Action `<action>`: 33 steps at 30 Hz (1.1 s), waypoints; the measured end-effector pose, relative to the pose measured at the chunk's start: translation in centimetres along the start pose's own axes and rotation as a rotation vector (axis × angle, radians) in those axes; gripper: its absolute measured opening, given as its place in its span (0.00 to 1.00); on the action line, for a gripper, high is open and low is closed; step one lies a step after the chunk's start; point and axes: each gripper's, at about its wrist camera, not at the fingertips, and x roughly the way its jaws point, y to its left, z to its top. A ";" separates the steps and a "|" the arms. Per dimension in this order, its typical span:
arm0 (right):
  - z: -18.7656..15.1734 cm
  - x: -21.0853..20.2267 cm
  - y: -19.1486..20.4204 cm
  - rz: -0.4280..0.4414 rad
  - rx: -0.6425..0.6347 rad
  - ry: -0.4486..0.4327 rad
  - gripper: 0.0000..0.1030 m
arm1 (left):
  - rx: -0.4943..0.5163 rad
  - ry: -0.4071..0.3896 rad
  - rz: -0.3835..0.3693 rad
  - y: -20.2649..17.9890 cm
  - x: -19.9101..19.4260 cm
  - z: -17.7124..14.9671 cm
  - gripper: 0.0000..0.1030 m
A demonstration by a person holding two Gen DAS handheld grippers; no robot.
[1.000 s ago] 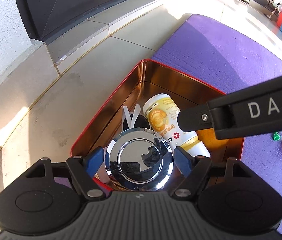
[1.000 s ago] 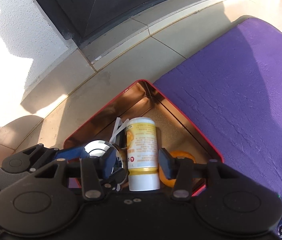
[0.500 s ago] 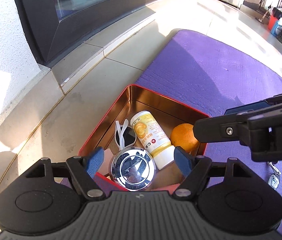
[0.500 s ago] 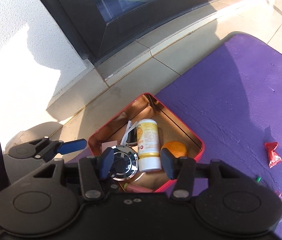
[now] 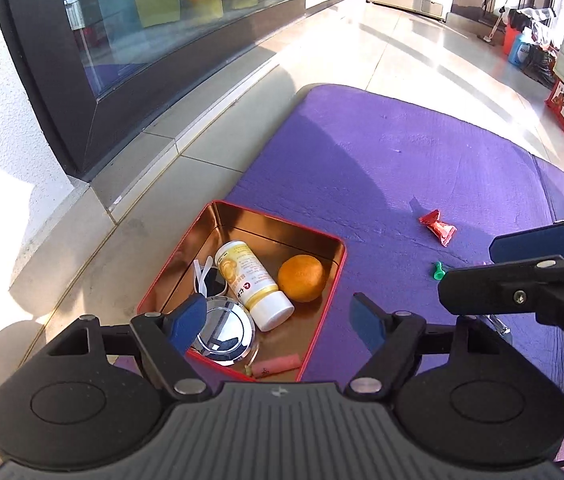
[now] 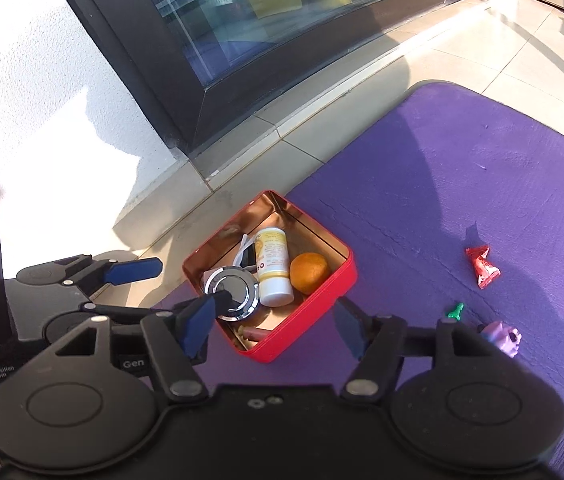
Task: Organize rigid objects
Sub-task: 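Withdraw both grippers from the tin toward the remaining items, then grasp the clear blue-labelled tag with the right gripper while the left gripper grasps the nail clipper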
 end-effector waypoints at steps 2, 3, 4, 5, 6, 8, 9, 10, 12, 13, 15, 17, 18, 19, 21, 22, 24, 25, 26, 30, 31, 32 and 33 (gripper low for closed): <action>-0.8 -1.3 -0.8 -0.005 0.021 -0.020 0.73 | 0.011 0.000 -0.010 -1.0 -0.4 -0.2 0.77; -1.3 -1.9 -1.1 -0.003 0.028 -0.028 0.74 | 0.014 0.003 -0.014 -1.5 -0.5 -0.3 0.78; -1.8 -2.5 -1.5 -0.006 0.032 -0.037 0.74 | 0.019 0.004 -0.017 -2.0 -0.6 -0.5 0.78; -2.4 -3.2 -1.8 -0.010 0.036 -0.045 0.78 | 0.022 0.006 -0.021 -2.5 -0.7 -0.6 0.78; -3.0 -3.7 -2.2 -0.016 0.041 -0.051 0.82 | 0.027 0.007 -0.027 -2.9 -0.8 -0.7 0.78; -4.2 -4.6 -3.2 -0.027 0.049 -0.059 0.84 | 0.035 0.001 -0.031 -3.8 -1.0 -0.8 0.78; -5.0 -5.0 -3.9 -0.036 0.053 -0.058 0.84 | 0.035 -0.003 -0.033 -4.2 -1.0 -0.8 0.78; -5.6 -5.4 -4.6 -0.047 0.056 -0.058 0.85 | 0.032 -0.007 -0.035 -4.6 -1.1 -0.8 0.78; -6.8 -5.9 -5.8 -0.065 0.066 -0.060 0.88 | 0.028 -0.021 -0.045 -5.5 -1.3 -0.9 0.78; -7.6 -6.3 -6.6 -0.076 0.072 -0.061 0.90 | 0.027 -0.027 -0.057 -5.9 -1.3 -1.0 0.78; -8.7 -6.7 -7.8 -0.102 0.077 -0.063 0.95 | 0.023 -0.032 -0.082 -7.0 -1.2 -1.1 0.81; -9.7 -7.0 -9.0 -0.121 0.085 -0.064 0.96 | 0.024 -0.030 -0.101 -8.0 -0.9 -1.2 0.82; -10.3 -7.2 -9.7 -0.123 0.094 -0.060 0.97 | 0.027 -0.025 -0.108 -8.6 -0.7 -1.2 0.82; -10.7 -7.2 -10.2 -0.128 0.100 -0.058 0.98 | 0.029 -0.020 -0.118 -9.3 -0.5 -1.3 0.82; -11.4 -7.1 -11.1 -0.150 0.104 -0.055 0.98 | 0.038 -0.008 -0.134 -10.7 0.1 -1.4 0.82; -11.8 -6.9 -11.5 -0.161 0.103 -0.051 0.98 | 0.042 -0.004 -0.140 -11.5 0.4 -1.5 0.82; -12.5 -6.5 -12.2 -0.177 0.100 -0.047 0.98 | 0.041 0.004 -0.153 -12.8 1.1 -1.5 0.82; -12.9 -6.3 -12.6 -0.181 0.099 -0.047 0.98 | 0.035 0.012 -0.163 -13.4 1.6 -1.5 0.82; -13.2 -6.0 -12.9 -0.181 0.098 -0.045 0.98 | 0.028 0.020 -0.170 -13.9 2.1 -1.4 0.82; -14.3 -4.5 -14.0 -0.172 0.087 -0.015 0.98 | 0.000 0.053 -0.195 -15.6 4.3 -1.2 0.82; -14.5 -3.9 -14.2 -0.173 0.080 -0.006 0.98 | 0.005 0.060 -0.199 -16.0 5.1 -1.1 0.82; -14.7 -3.6 -14.5 -0.170 0.071 0.000 0.97 | 0.012 0.068 -0.202 -16.4 5.8 -1.0 0.82; -14.8 -3.2 -14.7 -0.167 0.065 0.006 0.97 | 0.016 0.078 -0.208 -16.7 6.3 -1.0 0.82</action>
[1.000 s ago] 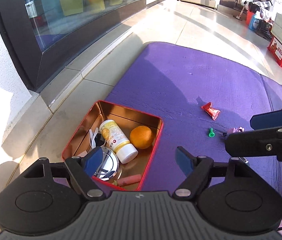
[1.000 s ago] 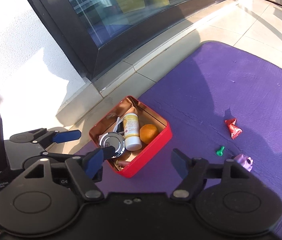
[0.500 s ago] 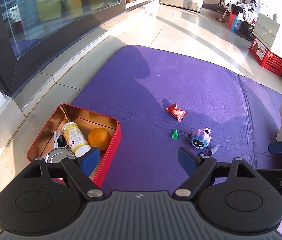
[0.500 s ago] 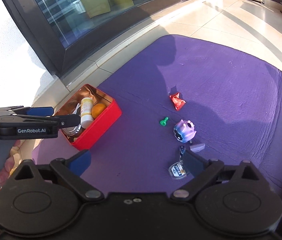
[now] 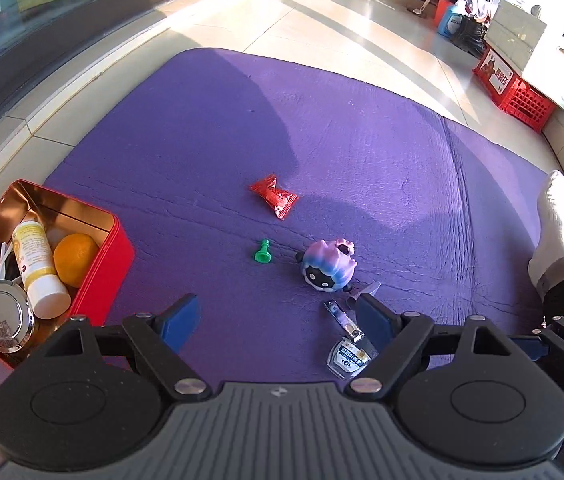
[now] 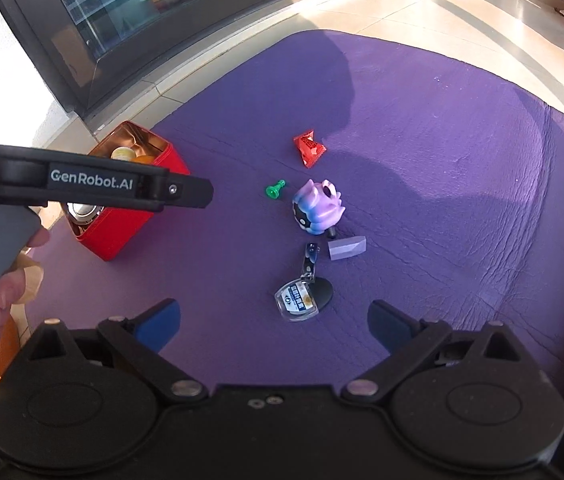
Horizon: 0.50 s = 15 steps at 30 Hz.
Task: Organize rigid objects
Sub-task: 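Grasp the clear blue-labelled tag with the right gripper while the left gripper grasps the nail clipper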
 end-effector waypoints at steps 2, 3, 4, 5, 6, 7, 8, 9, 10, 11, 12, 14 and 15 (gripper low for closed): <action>-0.3 1.2 -0.5 -0.004 -0.010 0.013 0.95 | -0.006 0.046 -0.027 -0.5 2.0 0.2 0.82; -0.5 1.7 -0.7 -0.007 -0.013 0.019 0.94 | -0.014 0.071 -0.035 -0.7 3.0 0.2 0.82; -0.7 2.3 -0.9 -0.011 -0.019 0.025 0.92 | -0.019 0.092 -0.037 -0.9 3.8 0.2 0.82; -0.8 2.9 -1.1 -0.016 -0.025 0.030 0.91 | -0.021 0.106 -0.033 -1.2 4.6 0.2 0.82; -1.0 3.4 -1.2 -0.021 -0.030 0.035 0.90 | -0.019 0.119 -0.030 -1.5 5.5 0.1 0.82; -1.1 4.1 -1.4 -0.026 -0.037 0.042 0.89 | -0.014 0.133 -0.027 -1.8 6.2 0.1 0.82; -1.2 4.6 -1.5 -0.025 -0.047 0.048 0.88 | -0.005 0.150 -0.020 -2.1 7.1 0.0 0.82; -1.3 5.0 -1.5 -0.024 -0.057 0.052 0.87 | 0.003 0.162 -0.014 -2.3 7.7 -0.1 0.82; -1.4 5.5 -1.5 -0.026 -0.073 0.055 0.87 | 0.012 0.172 -0.013 -2.4 8.5 -0.3 0.82; -1.4 6.0 -1.5 -0.026 -0.084 0.057 0.85 | 0.019 0.179 -0.012 -2.5 9.1 -0.3 0.82; -1.4 6.5 -1.5 -0.022 -0.098 0.059 0.82 | 0.021 0.184 -0.009 -2.6 9.6 -0.4 0.82; -1.5 7.3 -1.2 -0.024 -0.135 0.058 0.81 | 0.030 0.193 -0.015 -2.9 10.5 -0.6 0.82; -1.6 7.7 -1.0 -0.027 -0.154 0.054 0.80 | 0.040 0.198 -0.014 -3.1 10.9 -0.7 0.82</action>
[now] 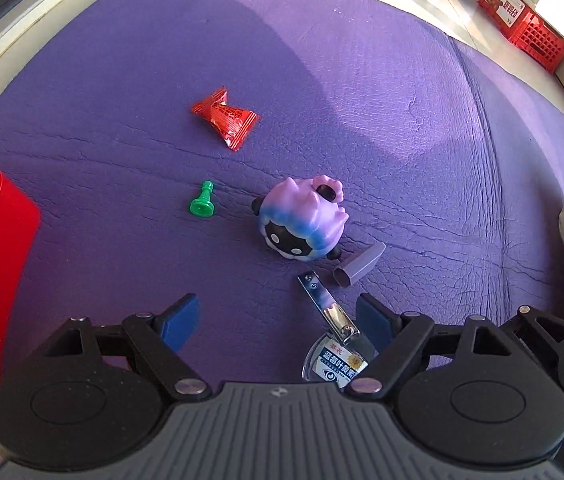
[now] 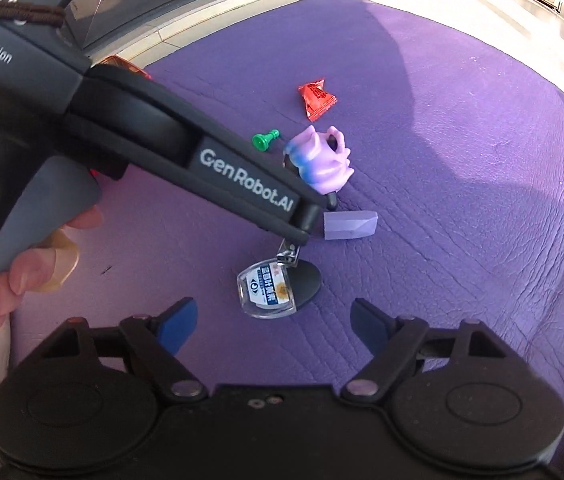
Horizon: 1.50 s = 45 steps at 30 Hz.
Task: Organize rigid objects
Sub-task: 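Grasp the clear blue-labelled tag with the right gripper while the left gripper grasps the nail clipper, then carry tag and nail clipper into the red tin and open both grippers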
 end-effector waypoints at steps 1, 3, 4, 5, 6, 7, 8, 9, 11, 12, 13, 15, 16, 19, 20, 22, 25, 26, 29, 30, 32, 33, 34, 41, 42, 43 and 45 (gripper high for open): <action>0.0 0.3 0.1 -0.004 -0.015 -0.003 0.80 | 0.011 0.003 0.005 -0.2 0.3 0.0 0.82; -0.1 0.9 0.4 -0.008 -0.032 -0.006 0.78 | 0.028 0.011 -0.002 -0.7 1.0 0.0 0.82; -0.1 1.2 0.5 -0.013 -0.037 -0.009 0.77 | 0.035 0.013 -0.003 -0.9 1.3 0.0 0.82; -0.1 1.4 0.5 -0.011 -0.041 -0.011 0.77 | 0.041 0.013 -0.004 -1.1 1.5 0.0 0.82; -0.2 1.6 0.6 -0.011 -0.045 -0.012 0.75 | 0.047 0.015 -0.003 -1.3 1.7 -0.2 0.80; -0.2 1.8 0.8 -0.013 -0.051 -0.015 0.74 | 0.049 0.017 -0.005 -1.4 1.9 -0.2 0.77; -0.2 1.9 0.9 -0.017 -0.059 -0.019 0.73 | 0.050 0.023 -0.007 -1.4 2.1 -0.3 0.69; -0.2 2.0 1.1 -0.020 -0.067 -0.019 0.72 | 0.051 0.024 -0.004 -1.4 2.2 -0.4 0.64; -0.3 2.2 1.3 -0.027 -0.081 -0.025 0.71 | 0.057 0.013 0.001 -1.9 2.3 -0.4 0.64; -0.3 2.3 1.4 -0.033 -0.088 -0.030 0.69 | 0.057 0.007 0.006 -1.9 2.2 -0.5 0.60; -0.3 2.3 1.5 -0.038 -0.094 -0.033 0.68 | 0.057 0.001 0.009 -1.8 2.2 -0.6 0.57; -0.5 2.1 1.7 -0.054 -0.104 -0.041 0.59 | 0.060 -0.008 0.027 -2.0 2.0 -0.7 0.39; -0.7 2.0 1.8 -0.065 -0.109 -0.044 0.58 | 0.066 -0.012 0.043 -2.0 2.0 -0.8 0.34; -1.0 1.7 1.9 -0.079 -0.113 -0.052 0.51 | 0.099 -0.024 0.041 -1.9 1.8 -1.0 0.17; -1.0 1.6 2.0 -0.080 -0.114 -0.052 0.51 | 0.106 -0.025 0.046 -1.7 1.8 -1.0 0.12; -1.1 1.4 2.1 -0.089 -0.122 -0.050 0.51 | 0.095 -0.023 0.038 -1.3 1.6 -0.9 0.12; -1.4 1.1 2.2 -0.098 -0.121 -0.045 0.51 | 0.096 -0.028 0.048 -0.7 1.4 -0.9 0.11; -1.5 1.0 2.3 -0.096 -0.116 -0.039 0.51 | 0.089 -0.028 0.043 -0.4 1.2 -0.9 0.11; -1.4 0.5 2.8 -0.096 -0.114 -0.034 0.51 | 0.081 -0.033 0.037 0.5 0.5 -1.1 0.11; -1.3 0.3 2.7 -0.092 -0.112 -0.036 0.51 | 0.079 -0.035 0.037 0.9 0.2 -1.2 0.11; -1.2 -0.4 2.9 -0.086 -0.106 -0.041 0.51 | 0.071 -0.036 0.038 1.7 -0.3 -1.3 0.11; -1.2 -0.8 3.0 -0.082 -0.103 -0.045 0.51 | 0.067 -0.036 0.040 1.9 -0.5 -1.4 0.11; -1.1 -1.2 3.0 -0.078 -0.099 -0.046 0.51 | 0.057 -0.034 0.041 2.3 -1.0 -1.5 0.11; 0.8 -2.9 2.2 -0.059 -0.066 -0.041 0.52 | -0.002 -0.029 0.019 5.5 -3.6 -2.4 0.11; 0.9 -3.1 2.3 -0.057 -0.064 -0.041 0.52 | -0.005 -0.028 0.019 5.8 -3.9 -2.6 0.11; 1.3 -3.2 2.1 -0.057 -0.063 -0.040 0.52 | -0.005 -0.025 0.021 6.2 -4.4 -2.7 0.11; 1.6 -3.8 2.4 -0.048 -0.062 -0.043 0.52 | 0.007 -0.025 0.033 6.9 -5.3 -3.2 0.11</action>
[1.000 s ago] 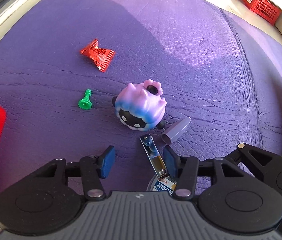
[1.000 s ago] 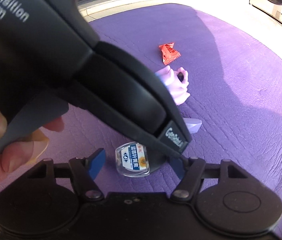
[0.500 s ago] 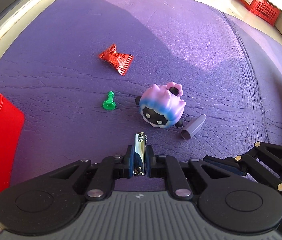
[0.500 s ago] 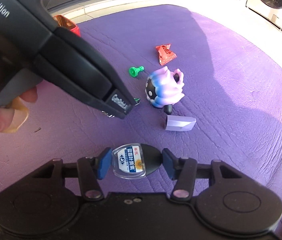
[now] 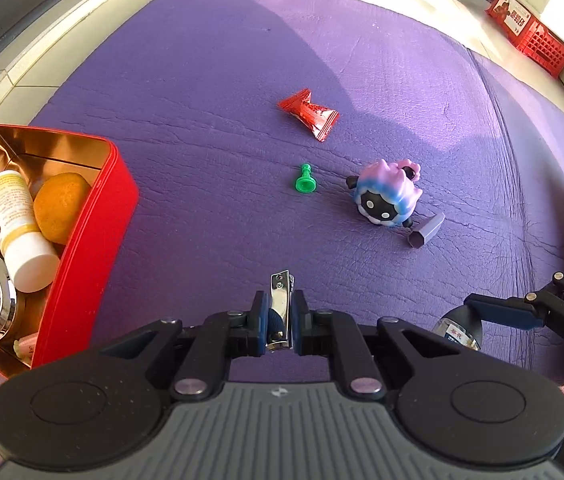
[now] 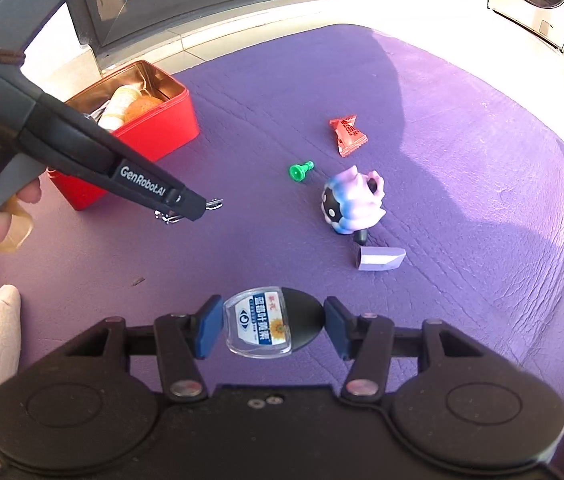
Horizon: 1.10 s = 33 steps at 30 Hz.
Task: Organize rigid objects
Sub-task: 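Carry tag and nail clipper into the red tin and open both grippers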
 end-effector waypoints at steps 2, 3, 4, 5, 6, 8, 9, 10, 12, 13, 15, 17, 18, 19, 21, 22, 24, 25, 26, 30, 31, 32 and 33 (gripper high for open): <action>0.0 -0.2 0.8 0.008 -0.008 -0.006 0.52 | 0.021 0.001 0.017 0.5 -0.7 -0.4 0.11; 0.3 -0.5 1.1 0.010 -0.015 -0.009 0.52 | 0.027 0.001 0.021 0.8 -1.1 -0.5 0.11; 0.3 0.2 2.2 0.013 -0.023 -0.014 0.52 | 0.029 0.000 0.024 1.1 -1.5 -0.7 0.11; 0.5 0.1 2.9 0.017 -0.029 -0.018 0.52 | 0.033 0.000 0.028 1.5 -2.0 -0.8 0.11; 0.7 -0.1 3.2 0.021 -0.033 -0.022 0.52 | 0.037 -0.004 0.033 1.8 -2.6 -0.9 0.11; 1.4 -0.2 4.0 0.029 -0.043 -0.033 0.52 | 0.040 -0.014 0.038 2.4 -3.8 -0.8 0.11; 1.7 -0.5 4.4 0.034 -0.047 -0.037 0.52 | 0.038 -0.015 0.039 2.8 -4.4 -0.8 0.11; 2.2 -0.9 4.9 0.041 -0.049 -0.042 0.52 | 0.036 -0.023 0.037 3.4 -5.2 -0.7 0.11; 3.0 -1.2 5.5 0.067 -0.037 -0.050 0.52 | 0.041 -0.047 0.040 4.3 -6.8 -0.7 0.11; 3.5 -1.8 6.0 0.083 -0.031 -0.054 0.52 | 0.039 -0.064 0.046 5.0 -7.7 -0.7 0.11; 4.5 -2.3 6.8 0.100 -0.034 -0.065 0.52 | 0.021 -0.085 0.052 6.3 -9.1 -0.7 0.11; 5.5 -2.7 7.9 0.108 -0.054 -0.073 0.52 | -0.001 -0.112 0.070 8.0 -10.5 -0.6 0.11; 6.0 -2.8 8.5 0.112 -0.069 -0.078 0.52 | -0.013 -0.125 0.075 8.8 -11.0 -0.6 0.11; 6.6 -3.0 9.1 0.115 -0.085 -0.084 0.52 | -0.036 -0.142 0.081 9.8 -11.6 -0.4 0.11; 7.8 -3.1 10.0 0.118 -0.111 -0.096 0.52 | -0.088 -0.175 0.090 11.8 -12.4 0.0 0.11; 8.5 -3.2 10.5 0.121 -0.126 -0.104 0.52 | -0.113 -0.191 0.099 12.7 -12.7 0.2 0.11; 9.9 -3.1 11.5 0.121 -0.154 -0.114 0.52 | -0.168 -0.227 0.114 14.8 -13.3 0.7 0.11; 10.6 -2.9 11.8 0.119 -0.169 -0.120 0.52 | -0.187 -0.236 0.116 15.4 -13.5 0.8 0.11; 11.3 -2.7 12.1 0.118 -0.179 -0.124 0.52 | -0.210 -0.248 0.120 16.3 -13.6 1.0 0.11; 14.2 -1.2 13.2 0.112 -0.201 -0.133 0.52 | -0.280 -0.271 0.135 19.2 -13.3 1.3 0.11; 14.8 -0.5 13.3 0.112 -0.202 -0.129 0.52 | -0.292 -0.269 0.145 19.8 -12.9 1.3 0.11; 15.4 0.1 13.5 0.108 -0.199 -0.124 0.52 | -0.304 -0.263 0.154 20.4 -12.5 1.3 0.11; 15.9 0.8 13.7 0.105 -0.194 -0.118 0.52 | -0.314 -0.259 0.159 21.1 -12.0 1.2 0.11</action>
